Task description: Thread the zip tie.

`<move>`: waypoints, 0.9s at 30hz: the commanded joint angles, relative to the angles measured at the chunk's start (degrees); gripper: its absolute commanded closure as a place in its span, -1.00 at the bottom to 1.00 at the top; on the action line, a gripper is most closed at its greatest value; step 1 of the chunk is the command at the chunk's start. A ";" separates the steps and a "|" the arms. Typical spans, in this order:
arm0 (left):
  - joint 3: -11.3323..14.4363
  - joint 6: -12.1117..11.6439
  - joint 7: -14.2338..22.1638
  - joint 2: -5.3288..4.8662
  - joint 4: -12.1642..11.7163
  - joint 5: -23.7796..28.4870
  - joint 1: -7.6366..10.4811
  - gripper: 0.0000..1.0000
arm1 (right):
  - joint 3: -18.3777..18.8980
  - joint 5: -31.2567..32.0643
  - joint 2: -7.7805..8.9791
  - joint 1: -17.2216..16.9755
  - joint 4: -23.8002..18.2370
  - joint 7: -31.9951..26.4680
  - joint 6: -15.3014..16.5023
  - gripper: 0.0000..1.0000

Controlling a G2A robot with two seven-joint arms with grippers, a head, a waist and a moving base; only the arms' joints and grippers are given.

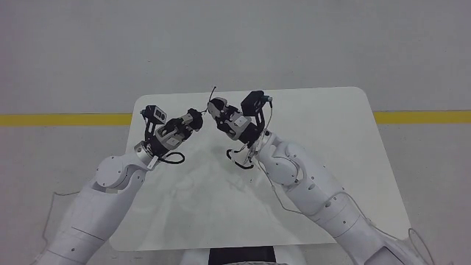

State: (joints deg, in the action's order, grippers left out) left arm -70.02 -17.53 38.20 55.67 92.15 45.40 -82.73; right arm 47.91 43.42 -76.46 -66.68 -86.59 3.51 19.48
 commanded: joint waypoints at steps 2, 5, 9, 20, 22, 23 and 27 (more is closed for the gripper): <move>-0.15 0.25 0.16 0.10 -0.07 -0.01 0.00 1.00 | -0.42 -0.80 0.00 0.13 -0.12 -0.01 0.00 0.82; -0.25 0.38 0.29 0.21 -0.18 0.02 0.12 1.00 | -0.85 -1.02 0.09 0.40 -0.26 -0.20 0.00 0.42; -0.15 0.41 0.54 0.43 -0.41 0.00 0.51 1.00 | -1.25 -1.15 0.36 0.56 -0.52 -0.12 0.00 0.32; -0.83 0.24 0.98 0.82 -0.95 0.21 1.01 1.00 | 0.04 0.13 1.40 -0.35 -1.26 2.34 0.00 -0.38; -1.15 0.42 1.09 0.84 -0.85 0.57 0.96 1.00 | 0.63 1.14 1.71 -0.82 -1.50 2.90 0.00 -0.66; -1.31 0.83 1.30 0.87 -0.73 1.21 0.88 1.00 | 0.99 2.14 1.92 -1.06 -1.68 3.47 0.00 -0.86; -2.17 3.29 3.11 0.92 0.01 5.12 0.74 1.00 | 1.57 8.96 2.43 -1.20 -1.12 5.06 -0.04 -1.00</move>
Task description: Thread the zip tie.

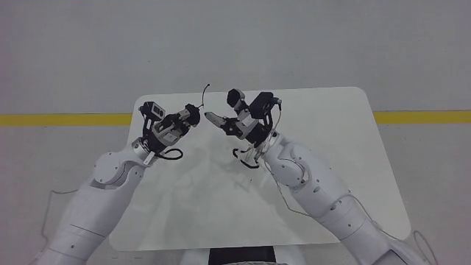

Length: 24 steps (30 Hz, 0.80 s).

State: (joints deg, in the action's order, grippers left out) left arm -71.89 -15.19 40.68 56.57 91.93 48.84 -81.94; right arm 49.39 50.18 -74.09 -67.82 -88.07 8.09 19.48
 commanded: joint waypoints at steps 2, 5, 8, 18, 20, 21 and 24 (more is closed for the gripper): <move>-1.13 2.19 3.18 -0.18 0.61 1.35 0.40 1.00 | 0.21 2.96 0.02 -0.21 0.56 0.93 -0.61 -1.00; -1.38 1.85 3.84 -0.26 0.73 0.26 0.64 1.00 | 0.21 2.96 0.02 -0.21 0.56 0.93 -0.61 -1.00; -1.38 1.85 3.84 -0.26 0.73 0.26 0.64 1.00 | 0.21 2.96 0.02 -0.21 0.56 0.93 -0.61 -1.00; -2.96 7.43 4.85 -0.08 0.05 7.55 0.23 1.00 | -0.06 14.79 0.29 -0.01 -0.95 -4.09 -4.92 -1.00; -3.61 8.51 6.43 -0.08 -0.78 9.81 0.07 1.00 | -0.46 16.85 0.18 0.03 -0.90 -3.93 -5.37 -1.00; -3.74 9.22 7.32 -0.06 -0.98 10.91 0.08 1.00 | -0.60 17.22 0.12 -0.01 -0.70 -3.58 -5.39 -1.00; -4.03 11.81 10.57 0.05 -2.22 15.01 0.11 1.00 | -0.76 18.76 -0.06 0.09 0.02 -1.60 -5.35 -1.00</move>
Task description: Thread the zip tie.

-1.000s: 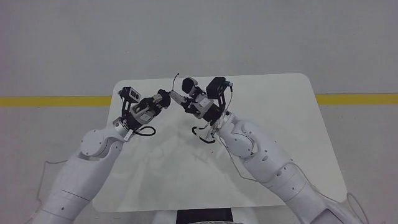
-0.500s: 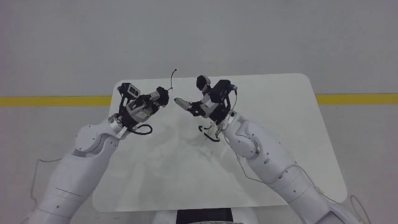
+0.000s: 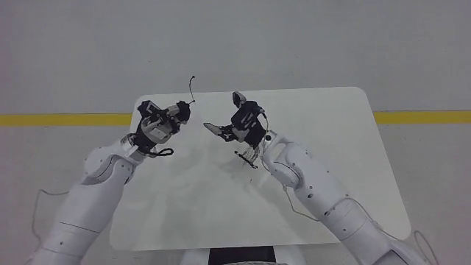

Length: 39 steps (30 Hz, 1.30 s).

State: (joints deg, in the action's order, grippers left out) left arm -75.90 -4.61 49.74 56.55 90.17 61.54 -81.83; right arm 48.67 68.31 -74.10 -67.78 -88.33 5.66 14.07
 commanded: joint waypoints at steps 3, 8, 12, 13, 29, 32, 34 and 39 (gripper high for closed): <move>-0.04 1.34 5.53 0.46 -3.50 7.71 0.35 1.00 | -0.09 1.51 -0.18 0.03 0.76 2.44 -0.07 -1.00; -0.04 1.34 5.53 0.46 -3.50 7.71 0.35 1.00 | -0.09 1.51 -0.18 0.03 0.76 2.44 -0.07 -1.00; 0.03 1.56 5.14 0.48 -3.59 7.93 0.27 1.00 | -0.09 1.51 -0.18 0.03 0.76 2.44 -0.07 -1.00; 0.38 3.70 3.11 0.69 -3.73 10.61 0.00 1.00 | -0.13 4.19 -0.10 0.28 0.61 2.06 -0.62 -1.00; -0.62 17.23 -2.33 1.02 -1.16 20.51 -3.16 1.00 | -3.82 16.83 -1.72 2.73 4.38 7.47 -5.36 -1.00; -0.62 17.23 -2.33 1.02 -1.16 20.51 -3.16 1.00 | -3.82 16.83 -1.72 2.73 4.38 7.47 -5.36 -1.00; -0.62 17.23 -2.33 1.02 -1.16 20.51 -3.16 1.00 | -3.82 16.83 -1.72 2.73 4.38 7.47 -5.36 -1.00; -0.62 17.23 -2.33 1.02 -1.16 20.51 -3.16 1.00 | -3.85 15.13 -2.10 1.77 3.28 8.43 -5.19 -1.00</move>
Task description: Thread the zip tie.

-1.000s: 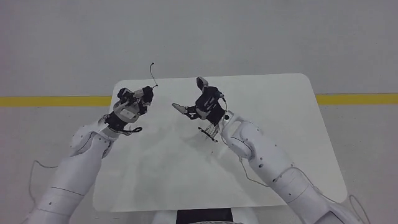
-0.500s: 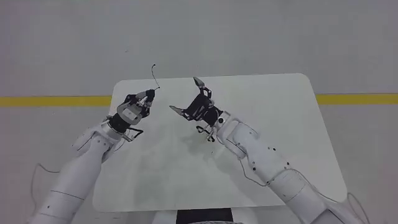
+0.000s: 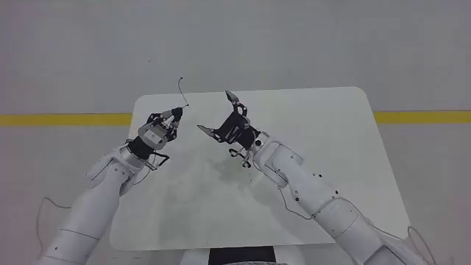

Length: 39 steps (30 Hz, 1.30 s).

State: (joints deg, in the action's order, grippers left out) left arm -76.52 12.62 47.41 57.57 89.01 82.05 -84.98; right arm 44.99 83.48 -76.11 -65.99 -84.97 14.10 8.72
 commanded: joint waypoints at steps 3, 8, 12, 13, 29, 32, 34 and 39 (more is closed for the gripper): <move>0.00 0.00 0.00 0.00 0.00 0.00 0.00 1.00 | -0.43 -0.65 -0.45 -0.14 0.18 0.46 0.00 -1.00; 0.00 0.00 0.00 0.00 0.00 0.00 0.00 1.00 | -0.99 -0.59 -1.05 0.24 0.80 1.46 0.02 -0.02; 0.00 0.00 0.00 0.00 0.00 0.00 0.00 1.00 | -1.34 -0.64 -1.55 0.72 1.67 1.77 -0.23 0.24; 0.00 0.00 0.00 0.00 0.00 0.00 0.00 1.00 | -1.39 -0.65 -1.66 0.83 1.84 1.83 -0.31 0.26; 0.00 0.00 0.00 0.00 0.00 0.00 0.00 1.00 | -1.74 -0.53 -3.01 1.15 3.12 2.32 0.43 0.56; 0.00 0.00 0.00 0.00 0.00 0.00 0.00 1.00 | -1.66 -0.50 -3.18 1.05 2.84 2.46 0.70 0.58; 0.00 0.00 0.00 0.00 0.00 0.00 0.00 1.00 | -1.67 -0.37 -3.28 1.05 2.68 2.47 0.91 0.56; 0.00 0.00 0.00 0.00 0.00 0.00 0.00 1.00 | -1.78 -0.38 -3.61 1.00 2.33 2.19 1.55 0.54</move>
State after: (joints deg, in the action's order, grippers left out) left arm -76.52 12.62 47.41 57.57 89.01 82.05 -84.98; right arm 43.25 83.11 -79.66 -64.98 -82.57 16.31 10.20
